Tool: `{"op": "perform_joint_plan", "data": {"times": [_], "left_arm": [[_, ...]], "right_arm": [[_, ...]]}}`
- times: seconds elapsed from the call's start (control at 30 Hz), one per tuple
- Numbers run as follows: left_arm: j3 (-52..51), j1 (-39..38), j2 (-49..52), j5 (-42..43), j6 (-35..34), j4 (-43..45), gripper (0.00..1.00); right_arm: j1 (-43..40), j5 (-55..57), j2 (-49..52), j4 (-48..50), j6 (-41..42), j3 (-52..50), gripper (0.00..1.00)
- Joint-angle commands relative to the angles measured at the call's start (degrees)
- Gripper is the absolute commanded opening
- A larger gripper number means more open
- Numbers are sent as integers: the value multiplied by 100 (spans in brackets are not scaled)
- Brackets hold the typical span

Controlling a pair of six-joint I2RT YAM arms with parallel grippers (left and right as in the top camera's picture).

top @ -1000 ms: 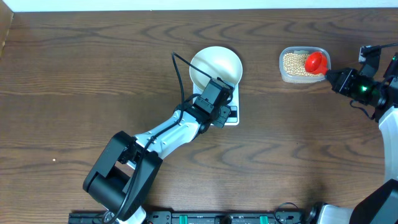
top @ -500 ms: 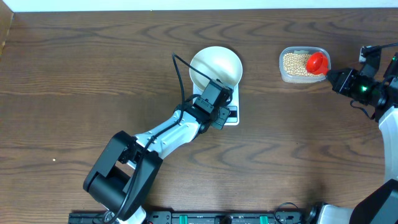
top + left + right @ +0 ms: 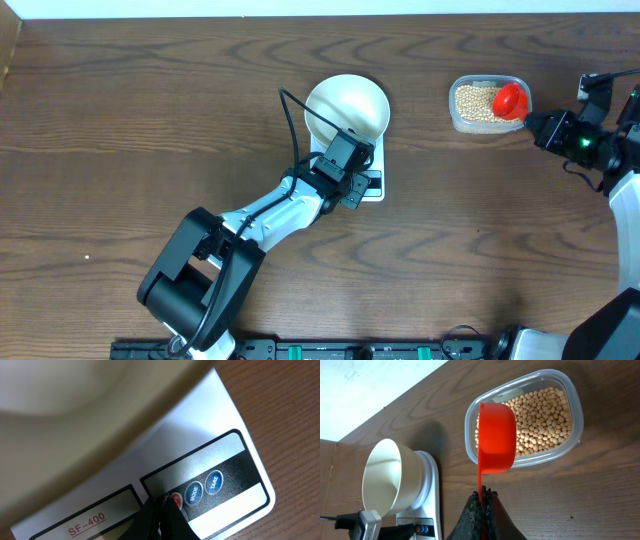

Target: Scoop item into bowl and weigh 50g on scale

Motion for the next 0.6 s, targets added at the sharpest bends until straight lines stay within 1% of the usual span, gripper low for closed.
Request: {"op": "perform_joint_plan", "data": {"times": [0.0, 0.23, 0.57], "left_arm": [[55, 11, -76, -33, 76, 9, 7], [55, 11, -387, -33, 98, 11, 7], [52, -20, -195, -9, 94, -13, 7]], "right_arm": [[-9, -11, -68, -9, -85, 92, 1], [-9, 7, -68, -9, -85, 92, 1], [-9, 4, -68, -42, -85, 92, 1]]}}
